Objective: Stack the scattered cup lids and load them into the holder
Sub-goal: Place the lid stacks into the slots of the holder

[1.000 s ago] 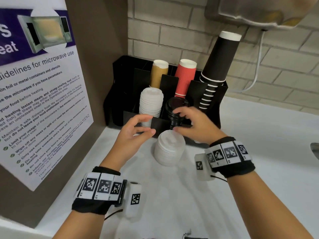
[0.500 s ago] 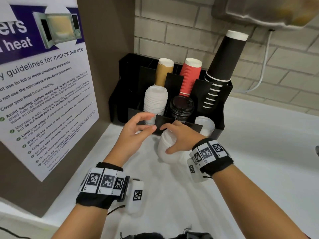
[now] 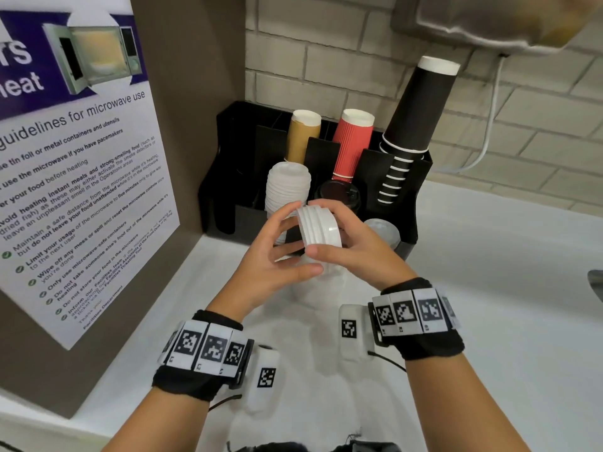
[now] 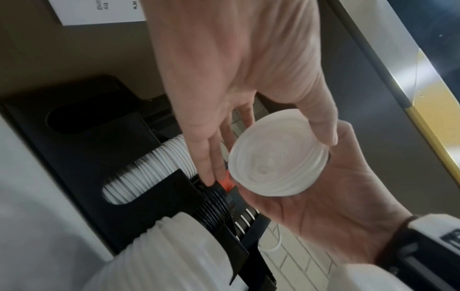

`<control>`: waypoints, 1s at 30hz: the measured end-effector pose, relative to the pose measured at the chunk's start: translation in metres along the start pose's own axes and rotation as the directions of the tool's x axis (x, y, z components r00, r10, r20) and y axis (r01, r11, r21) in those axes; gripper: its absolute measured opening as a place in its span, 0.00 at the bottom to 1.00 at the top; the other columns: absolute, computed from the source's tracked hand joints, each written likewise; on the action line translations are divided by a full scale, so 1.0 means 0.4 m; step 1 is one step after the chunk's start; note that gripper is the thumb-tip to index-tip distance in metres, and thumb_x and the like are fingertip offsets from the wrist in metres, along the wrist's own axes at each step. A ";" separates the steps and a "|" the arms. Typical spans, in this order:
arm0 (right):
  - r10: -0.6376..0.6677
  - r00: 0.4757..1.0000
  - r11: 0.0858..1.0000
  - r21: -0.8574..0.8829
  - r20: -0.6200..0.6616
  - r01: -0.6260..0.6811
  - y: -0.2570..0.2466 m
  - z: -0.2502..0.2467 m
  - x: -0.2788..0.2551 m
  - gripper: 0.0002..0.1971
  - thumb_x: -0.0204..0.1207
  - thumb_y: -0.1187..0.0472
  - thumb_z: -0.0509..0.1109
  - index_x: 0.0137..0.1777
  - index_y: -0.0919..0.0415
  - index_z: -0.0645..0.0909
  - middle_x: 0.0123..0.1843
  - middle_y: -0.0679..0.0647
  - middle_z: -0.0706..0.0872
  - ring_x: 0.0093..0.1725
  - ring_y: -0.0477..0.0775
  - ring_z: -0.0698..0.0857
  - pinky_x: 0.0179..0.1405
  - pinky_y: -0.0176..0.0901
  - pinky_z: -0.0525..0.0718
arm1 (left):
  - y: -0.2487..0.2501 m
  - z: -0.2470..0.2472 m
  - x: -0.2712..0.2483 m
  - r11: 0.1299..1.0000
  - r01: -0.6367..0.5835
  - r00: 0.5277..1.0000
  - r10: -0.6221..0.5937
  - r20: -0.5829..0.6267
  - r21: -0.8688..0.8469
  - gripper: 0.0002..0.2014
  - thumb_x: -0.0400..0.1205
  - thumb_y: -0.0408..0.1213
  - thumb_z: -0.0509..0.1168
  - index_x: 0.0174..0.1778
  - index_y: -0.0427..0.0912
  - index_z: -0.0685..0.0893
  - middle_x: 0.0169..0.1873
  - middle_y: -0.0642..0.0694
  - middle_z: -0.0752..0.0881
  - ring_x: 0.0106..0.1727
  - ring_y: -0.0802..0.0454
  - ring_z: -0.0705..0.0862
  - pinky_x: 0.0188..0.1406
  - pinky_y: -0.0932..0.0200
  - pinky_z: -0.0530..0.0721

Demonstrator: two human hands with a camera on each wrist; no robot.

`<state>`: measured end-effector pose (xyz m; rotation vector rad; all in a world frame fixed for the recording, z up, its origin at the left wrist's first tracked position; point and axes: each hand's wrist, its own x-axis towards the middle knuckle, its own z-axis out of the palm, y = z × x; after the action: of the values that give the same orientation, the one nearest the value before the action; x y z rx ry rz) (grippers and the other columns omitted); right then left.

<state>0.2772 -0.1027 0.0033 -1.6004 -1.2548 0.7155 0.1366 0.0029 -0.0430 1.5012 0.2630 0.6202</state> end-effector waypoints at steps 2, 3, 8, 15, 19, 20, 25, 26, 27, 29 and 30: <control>0.011 1.000 1.000 0.019 0.016 -0.011 -0.001 -0.012 -0.009 0.36 0.64 0.49 0.80 0.72 0.40 0.70 0.65 0.51 0.82 0.65 0.54 0.83 0.66 0.62 0.81 | 0.005 -0.001 -0.003 1.000 -0.018 0.999 0.017 0.027 0.023 0.46 0.65 0.39 0.82 0.79 0.60 0.68 0.74 0.51 0.75 0.67 0.47 0.83 0.63 0.44 0.85; 0.014 1.000 1.000 0.018 0.025 -0.015 -0.001 -0.018 -0.013 0.37 0.63 0.49 0.81 0.71 0.39 0.70 0.65 0.51 0.82 0.65 0.54 0.83 0.66 0.63 0.81 | 0.007 -0.001 -0.003 0.999 -0.018 0.999 0.017 0.037 0.030 0.46 0.66 0.36 0.82 0.79 0.58 0.68 0.74 0.50 0.75 0.66 0.47 0.84 0.63 0.43 0.85; 0.012 0.999 1.000 0.006 0.045 -0.012 -0.004 -0.040 -0.028 0.39 0.60 0.53 0.84 0.72 0.40 0.72 0.66 0.47 0.82 0.66 0.49 0.82 0.66 0.58 0.82 | 0.017 0.009 -0.007 0.998 -0.011 0.999 0.009 0.038 0.057 0.46 0.65 0.40 0.81 0.78 0.59 0.69 0.72 0.52 0.75 0.66 0.48 0.83 0.62 0.39 0.86; -0.002 1.000 0.999 0.033 -0.011 0.002 -0.003 -0.030 -0.038 0.37 0.61 0.57 0.84 0.69 0.41 0.74 0.63 0.47 0.84 0.63 0.48 0.84 0.64 0.54 0.84 | 0.016 0.011 -0.013 0.999 -0.005 1.000 0.004 0.018 0.049 0.46 0.62 0.46 0.81 0.77 0.62 0.69 0.71 0.54 0.76 0.66 0.48 0.83 0.62 0.39 0.86; -0.021 0.999 0.999 0.023 -0.046 0.022 -0.004 -0.021 -0.040 0.37 0.60 0.57 0.86 0.68 0.42 0.74 0.62 0.46 0.83 0.62 0.46 0.84 0.60 0.53 0.86 | 0.012 0.014 -0.012 0.999 -0.010 1.000 0.010 0.011 0.044 0.46 0.62 0.46 0.81 0.76 0.66 0.69 0.70 0.56 0.76 0.66 0.50 0.83 0.61 0.41 0.86; -0.026 0.998 1.000 0.010 -0.057 0.026 -0.005 -0.018 -0.041 0.36 0.60 0.57 0.86 0.68 0.41 0.74 0.62 0.45 0.83 0.61 0.45 0.84 0.59 0.52 0.87 | 0.010 0.015 -0.012 0.999 -0.012 1.000 0.012 0.009 0.040 0.46 0.62 0.46 0.81 0.76 0.66 0.69 0.71 0.56 0.76 0.67 0.50 0.83 0.61 0.42 0.86; -0.050 0.996 0.997 -0.055 -0.070 0.047 -0.016 -0.031 -0.037 0.33 0.61 0.55 0.82 0.65 0.41 0.73 0.61 0.44 0.81 0.56 0.40 0.85 0.49 0.39 0.86 | 0.002 0.011 -0.010 1.000 -0.020 1.000 0.020 0.015 0.002 0.46 0.64 0.42 0.82 0.77 0.67 0.68 0.73 0.58 0.75 0.69 0.57 0.81 0.60 0.58 0.85; -0.057 0.993 0.997 -0.065 -0.105 0.050 -0.020 -0.050 -0.032 0.32 0.61 0.54 0.82 0.64 0.41 0.73 0.61 0.45 0.81 0.55 0.40 0.85 0.47 0.36 0.85 | 0.003 0.007 -0.010 1.000 -0.017 1.000 0.017 -0.001 0.013 0.44 0.66 0.42 0.82 0.76 0.68 0.68 0.73 0.59 0.75 0.69 0.59 0.81 0.60 0.60 0.85; -0.060 0.985 0.996 -0.074 -0.164 0.048 -0.022 -0.076 -0.025 0.32 0.59 0.54 0.82 0.63 0.40 0.73 0.60 0.45 0.81 0.55 0.41 0.85 0.47 0.36 0.85 | 0.006 0.002 -0.012 0.999 -0.016 1.000 0.017 -0.025 0.034 0.41 0.69 0.44 0.82 0.75 0.68 0.69 0.72 0.58 0.76 0.68 0.59 0.81 0.60 0.62 0.84; -0.067 0.950 0.992 -0.125 -0.305 0.030 -0.017 -0.144 -0.005 0.32 0.60 0.55 0.83 0.61 0.39 0.73 0.59 0.45 0.81 0.55 0.47 0.84 0.48 0.37 0.85 | 0.012 -0.007 -0.015 0.997 -0.017 0.996 0.023 -0.084 0.074 0.34 0.70 0.47 0.76 0.71 0.66 0.72 0.69 0.56 0.78 0.66 0.58 0.83 0.57 0.66 0.83; -0.077 0.928 0.981 -0.192 -0.365 0.005 -0.009 -0.181 0.008 0.32 0.61 0.57 0.84 0.62 0.42 0.72 0.59 0.47 0.80 0.56 0.49 0.84 0.49 0.39 0.85 | 0.014 -0.011 -0.017 0.996 -0.013 0.993 0.023 -0.117 0.087 0.30 0.70 0.46 0.74 0.69 0.64 0.74 0.68 0.55 0.79 0.64 0.57 0.84 0.56 0.66 0.82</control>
<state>0.3396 -0.1229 0.0345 -1.7581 -1.0941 0.2514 0.1276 0.0028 -0.0391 1.5533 0.3714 0.7206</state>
